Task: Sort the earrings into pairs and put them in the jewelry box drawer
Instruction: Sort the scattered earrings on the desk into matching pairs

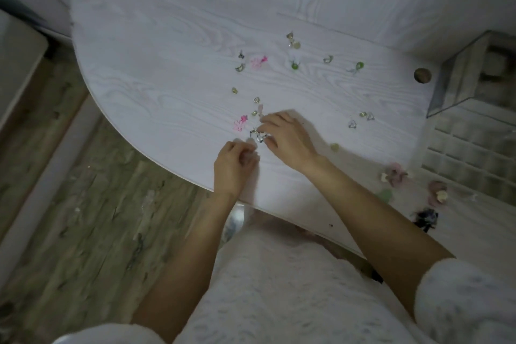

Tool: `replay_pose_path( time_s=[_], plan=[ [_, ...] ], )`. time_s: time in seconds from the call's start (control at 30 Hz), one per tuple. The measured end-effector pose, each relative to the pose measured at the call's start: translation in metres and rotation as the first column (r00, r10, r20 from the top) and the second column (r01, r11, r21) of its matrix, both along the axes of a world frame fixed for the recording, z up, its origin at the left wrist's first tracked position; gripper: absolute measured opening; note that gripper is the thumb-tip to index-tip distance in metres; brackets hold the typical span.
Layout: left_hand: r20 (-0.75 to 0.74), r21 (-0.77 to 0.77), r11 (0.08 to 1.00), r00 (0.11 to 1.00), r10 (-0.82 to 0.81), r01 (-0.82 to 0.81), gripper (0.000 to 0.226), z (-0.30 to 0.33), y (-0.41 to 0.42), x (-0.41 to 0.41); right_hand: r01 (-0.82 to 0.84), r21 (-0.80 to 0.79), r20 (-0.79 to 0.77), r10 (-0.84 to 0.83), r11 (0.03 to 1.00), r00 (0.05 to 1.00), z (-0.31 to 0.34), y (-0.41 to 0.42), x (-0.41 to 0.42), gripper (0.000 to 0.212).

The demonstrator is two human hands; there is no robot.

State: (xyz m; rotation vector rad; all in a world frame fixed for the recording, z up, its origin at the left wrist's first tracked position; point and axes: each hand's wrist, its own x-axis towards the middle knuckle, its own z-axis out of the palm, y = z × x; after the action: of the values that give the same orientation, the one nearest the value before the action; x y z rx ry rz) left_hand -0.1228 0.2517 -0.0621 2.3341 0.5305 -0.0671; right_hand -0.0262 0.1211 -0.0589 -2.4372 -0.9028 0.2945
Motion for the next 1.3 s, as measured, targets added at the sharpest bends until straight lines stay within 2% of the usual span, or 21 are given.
replay_pose_path(
  time_s=[0.07,0.2,0.4,0.53,0.73,0.8,0.87,0.97,1.07,1.17,1.3],
  plan=[
    [0.007,-0.003,1.000,1.000,0.013,-0.013,0.013,0.000,0.001,-0.001,0.005,-0.014,0.014,-0.005,1.000,1.000,-0.003,-0.003,0.005,0.015],
    [0.015,0.002,1.000,1.000,0.022,-0.022,0.012,-0.001,0.005,-0.001,0.127,-0.006,0.047,-0.126,0.992,0.991,-0.003,-0.017,0.015,0.006],
    [0.014,-0.003,1.000,1.000,-0.011,0.011,0.015,-0.002,0.007,0.001,0.129,0.020,-0.019,-0.129,0.991,0.992,0.010,0.021,0.042,0.015],
    [0.028,0.006,1.000,0.999,-0.028,0.028,0.017,-0.002,0.008,0.000,0.049,-0.111,-0.068,-0.056,0.993,0.996,0.006,0.035,0.044,0.014],
    [0.023,0.096,0.989,0.993,-0.120,0.117,0.013,-0.003,0.004,-0.002,0.147,-0.171,-0.010,-0.151,0.974,0.989,0.002,0.014,0.040,0.014],
    [0.029,0.104,0.981,0.986,-0.165,0.161,0.012,-0.003,0.002,-0.004,0.165,-0.141,0.040,-0.161,0.976,0.986,0.000,-0.001,0.034,0.010],
    [0.032,0.103,0.978,0.982,-0.187,0.183,0.011,-0.003,0.000,-0.005,0.203,-0.035,0.060,-0.201,0.979,0.978,0.000,-0.019,0.025,0.006],
    [0.041,0.097,0.971,0.974,-0.224,0.219,0.010,-0.002,-0.008,-0.007,0.344,0.147,0.048,-0.354,0.928,0.934,0.009,-0.045,0.004,0.004],
    [0.044,0.083,0.957,0.958,-0.282,0.278,0.011,-0.003,-0.023,-0.011,0.533,0.278,-0.089,-0.532,0.799,0.842,0.021,-0.074,-0.028,0.004],
    [0.061,0.066,0.938,0.937,-0.344,0.340,0.009,-0.003,-0.047,-0.016,0.657,0.233,-0.171,-0.635,0.717,0.754,0.021,-0.110,-0.060,0.004],
    [0.070,0.049,0.908,0.905,-0.419,0.417,0.011,-0.003,-0.077,-0.013,0.700,0.113,-0.178,-0.679,0.705,0.712,0.010,-0.143,-0.071,0.005]
  ],
)
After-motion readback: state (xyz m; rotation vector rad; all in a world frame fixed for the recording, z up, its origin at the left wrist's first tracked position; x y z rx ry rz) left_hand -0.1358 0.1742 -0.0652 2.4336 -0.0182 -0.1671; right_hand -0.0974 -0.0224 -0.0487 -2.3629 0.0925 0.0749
